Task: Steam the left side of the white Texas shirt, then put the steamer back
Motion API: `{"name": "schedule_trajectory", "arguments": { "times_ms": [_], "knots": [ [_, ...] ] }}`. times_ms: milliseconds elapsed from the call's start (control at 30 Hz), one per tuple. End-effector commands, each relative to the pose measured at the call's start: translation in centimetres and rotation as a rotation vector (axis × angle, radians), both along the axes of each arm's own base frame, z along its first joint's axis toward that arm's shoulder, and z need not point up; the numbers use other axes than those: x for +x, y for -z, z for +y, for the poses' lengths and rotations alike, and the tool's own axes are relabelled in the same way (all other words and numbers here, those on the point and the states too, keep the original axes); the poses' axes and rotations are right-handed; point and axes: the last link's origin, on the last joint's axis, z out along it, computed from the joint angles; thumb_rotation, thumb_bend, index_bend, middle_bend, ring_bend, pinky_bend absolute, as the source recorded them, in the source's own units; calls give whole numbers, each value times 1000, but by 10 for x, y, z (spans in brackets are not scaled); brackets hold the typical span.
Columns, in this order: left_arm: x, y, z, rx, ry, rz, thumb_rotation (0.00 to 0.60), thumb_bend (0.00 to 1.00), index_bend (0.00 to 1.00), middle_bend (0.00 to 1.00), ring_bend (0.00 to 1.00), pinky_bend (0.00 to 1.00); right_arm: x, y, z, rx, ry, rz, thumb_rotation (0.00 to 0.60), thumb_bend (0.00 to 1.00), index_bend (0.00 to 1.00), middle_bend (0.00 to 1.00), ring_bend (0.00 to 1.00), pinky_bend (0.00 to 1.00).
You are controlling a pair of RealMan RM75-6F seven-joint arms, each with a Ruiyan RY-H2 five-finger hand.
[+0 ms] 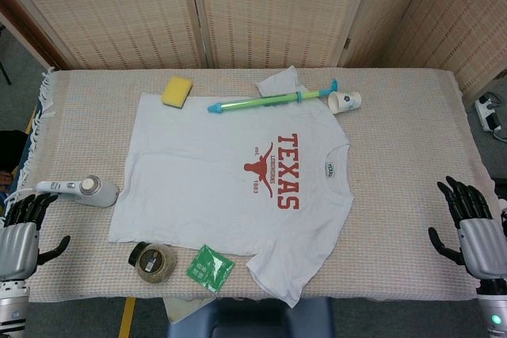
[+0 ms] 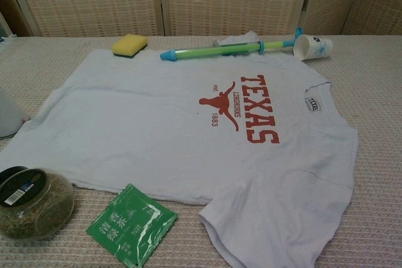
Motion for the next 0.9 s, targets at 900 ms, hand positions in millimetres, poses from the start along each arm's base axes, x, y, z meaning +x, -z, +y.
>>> {"name": "schedule_trajectory", "arguments": {
  "times_ms": [900],
  "knots": [
    [-12, 37, 84, -110, -23, 69, 600, 234, 52, 25, 0, 100, 3, -21, 3, -71, -25, 9, 594, 363, 0, 0, 0, 15]
  ]
}}
